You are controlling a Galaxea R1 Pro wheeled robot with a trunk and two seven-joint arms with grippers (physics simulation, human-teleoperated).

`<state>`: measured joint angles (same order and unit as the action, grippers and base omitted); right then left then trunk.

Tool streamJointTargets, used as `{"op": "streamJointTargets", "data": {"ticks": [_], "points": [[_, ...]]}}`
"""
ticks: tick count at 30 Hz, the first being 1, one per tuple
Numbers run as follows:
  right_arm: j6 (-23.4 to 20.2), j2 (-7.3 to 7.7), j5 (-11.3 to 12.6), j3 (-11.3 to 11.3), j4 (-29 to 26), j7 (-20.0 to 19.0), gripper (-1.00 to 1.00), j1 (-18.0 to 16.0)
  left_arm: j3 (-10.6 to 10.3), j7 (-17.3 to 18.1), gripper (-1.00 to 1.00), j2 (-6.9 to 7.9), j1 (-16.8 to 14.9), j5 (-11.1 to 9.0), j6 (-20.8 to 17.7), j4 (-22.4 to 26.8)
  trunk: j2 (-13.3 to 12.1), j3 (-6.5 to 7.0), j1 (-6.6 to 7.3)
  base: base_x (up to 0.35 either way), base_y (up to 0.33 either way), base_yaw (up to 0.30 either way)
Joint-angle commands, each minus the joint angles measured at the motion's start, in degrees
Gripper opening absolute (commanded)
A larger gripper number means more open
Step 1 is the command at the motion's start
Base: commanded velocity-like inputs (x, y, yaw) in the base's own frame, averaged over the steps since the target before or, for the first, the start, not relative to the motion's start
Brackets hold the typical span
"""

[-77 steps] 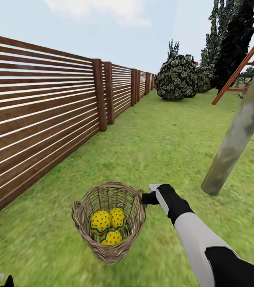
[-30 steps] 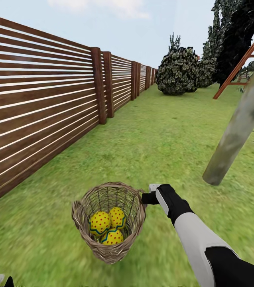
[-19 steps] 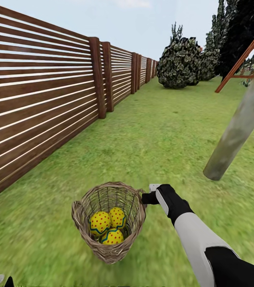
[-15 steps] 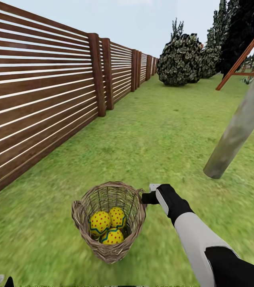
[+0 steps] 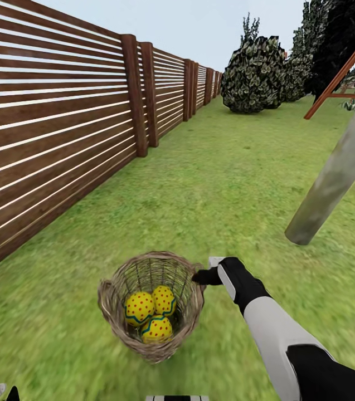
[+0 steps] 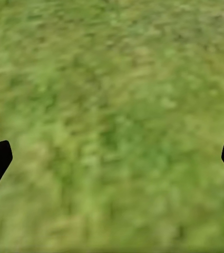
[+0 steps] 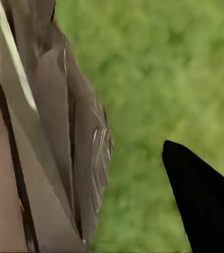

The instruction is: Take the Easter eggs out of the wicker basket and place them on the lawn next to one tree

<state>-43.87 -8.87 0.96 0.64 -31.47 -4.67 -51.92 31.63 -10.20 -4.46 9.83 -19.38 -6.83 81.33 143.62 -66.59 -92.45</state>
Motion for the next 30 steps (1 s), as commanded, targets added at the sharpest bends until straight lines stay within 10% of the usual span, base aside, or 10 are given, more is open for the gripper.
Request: {"op": "streamJointTargets", "data": {"ticks": [1, 30], "points": [[-0.3, -0.01, -0.2, 0.1, 0.0, -0.1, 1.0, 0.0, 0.0, -0.2, 1.0, -0.02, 0.0, -0.5, -0.3, 0.1, 0.0, -0.04, 0.01, 0.0, 0.0, 0.0], [-0.3, -0.01, -0.3, 0.1, 0.0, -0.1, 1.0, 0.0, -0.1, 0.4, 1.0, 0.07, 0.0, -0.4, -0.3, -0.1, -0.1, 2.4, 0.29, 0.0, 0.0, 0.0]]}}
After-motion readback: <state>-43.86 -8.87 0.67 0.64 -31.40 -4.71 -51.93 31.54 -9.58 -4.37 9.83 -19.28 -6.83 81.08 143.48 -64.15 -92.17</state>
